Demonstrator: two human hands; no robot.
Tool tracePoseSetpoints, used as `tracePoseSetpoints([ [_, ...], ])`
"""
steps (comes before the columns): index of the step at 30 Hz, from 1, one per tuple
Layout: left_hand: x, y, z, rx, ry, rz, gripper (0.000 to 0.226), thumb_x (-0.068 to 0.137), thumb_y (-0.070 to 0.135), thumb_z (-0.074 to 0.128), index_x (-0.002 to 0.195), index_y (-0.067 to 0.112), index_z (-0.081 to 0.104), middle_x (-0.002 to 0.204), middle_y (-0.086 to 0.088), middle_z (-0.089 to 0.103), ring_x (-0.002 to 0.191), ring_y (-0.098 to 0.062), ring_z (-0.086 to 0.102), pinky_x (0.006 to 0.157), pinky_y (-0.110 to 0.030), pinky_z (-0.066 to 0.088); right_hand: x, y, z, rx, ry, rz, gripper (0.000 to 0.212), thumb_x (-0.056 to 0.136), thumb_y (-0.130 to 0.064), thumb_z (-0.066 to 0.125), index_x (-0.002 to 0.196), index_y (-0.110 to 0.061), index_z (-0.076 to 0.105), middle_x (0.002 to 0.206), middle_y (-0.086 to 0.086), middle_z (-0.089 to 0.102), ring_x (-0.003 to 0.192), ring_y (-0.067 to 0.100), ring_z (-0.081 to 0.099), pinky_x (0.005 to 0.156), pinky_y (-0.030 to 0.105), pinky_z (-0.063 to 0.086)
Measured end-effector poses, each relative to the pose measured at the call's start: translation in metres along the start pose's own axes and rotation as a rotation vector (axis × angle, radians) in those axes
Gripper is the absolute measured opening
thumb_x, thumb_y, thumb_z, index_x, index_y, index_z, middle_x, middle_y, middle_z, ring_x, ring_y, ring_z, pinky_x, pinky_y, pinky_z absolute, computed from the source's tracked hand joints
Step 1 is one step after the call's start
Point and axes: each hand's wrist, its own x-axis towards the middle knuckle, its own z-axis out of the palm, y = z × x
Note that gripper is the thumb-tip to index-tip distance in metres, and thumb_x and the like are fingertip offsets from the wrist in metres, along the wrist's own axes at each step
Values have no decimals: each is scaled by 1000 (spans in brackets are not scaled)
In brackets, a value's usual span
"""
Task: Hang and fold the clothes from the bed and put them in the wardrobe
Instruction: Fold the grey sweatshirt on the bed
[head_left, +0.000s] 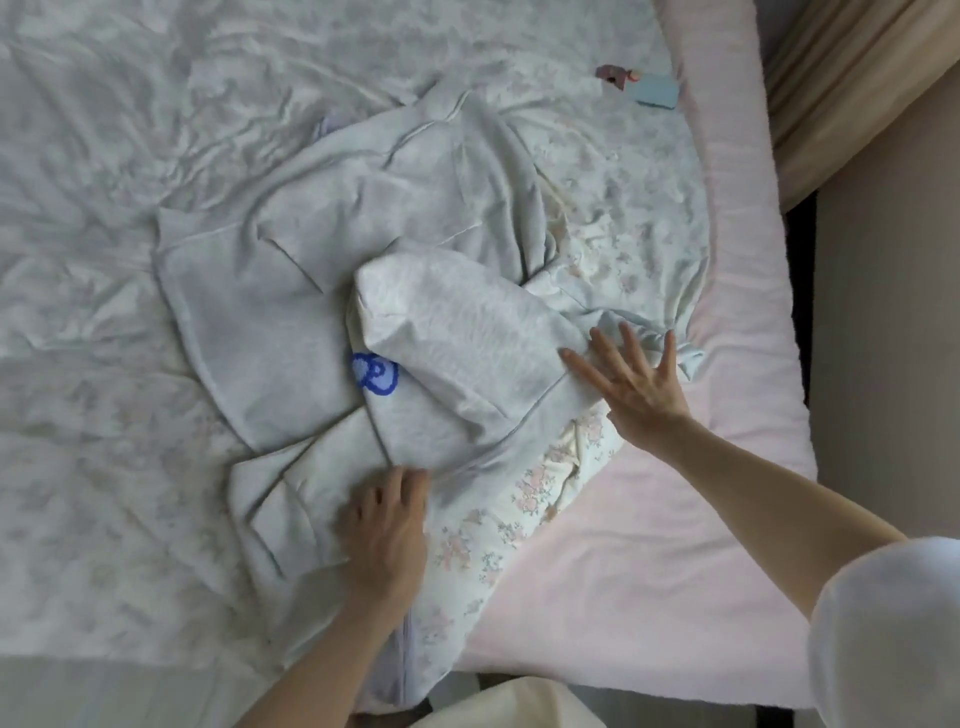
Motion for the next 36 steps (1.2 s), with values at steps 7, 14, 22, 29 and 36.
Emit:
tracePoseSetpoints([
  [7,4,-12,-12,-40,160,-81,46,50,-7,77,89,14,67,79,-7,61,66,-30,54,53,-39,49,18,-7,-5,90,56,14,46,85,-14,57,129,-26,51,121,19,51,99,35,58,77,43,47],
  [14,-15,-42,-51,-269,8,-148,56,65,-14,65,114,13,68,98,-13,68,80,-36,67,61,-38,54,-17,-2,-31,224,201,-171,48,46,-14,90,89,-14,69,98,13,63,62,29,65,41,32,47],
  [22,-81,-59,-87,-215,-490,-74,47,89,14,49,128,38,54,124,5,62,107,-16,59,84,-25,47,-104,-12,-67,215,-312,-406,38,87,-29,48,125,-26,53,122,-3,59,113,23,55,89,28,38],
  [29,-41,-74,-131,-251,-345,-193,42,90,8,47,122,34,58,120,4,63,100,-17,60,63,-18,42,-60,-10,-138,8,-178,-301,30,88,-36,44,109,-22,60,114,0,60,113,22,51,93,35,34],
  [36,72,-116,-199,51,-71,-313,43,89,15,47,130,25,40,127,0,56,120,-23,51,100,-37,34,50,-28,-216,-87,59,-25,34,92,-29,42,124,-20,49,122,-2,55,125,21,40,111,60,3],
])
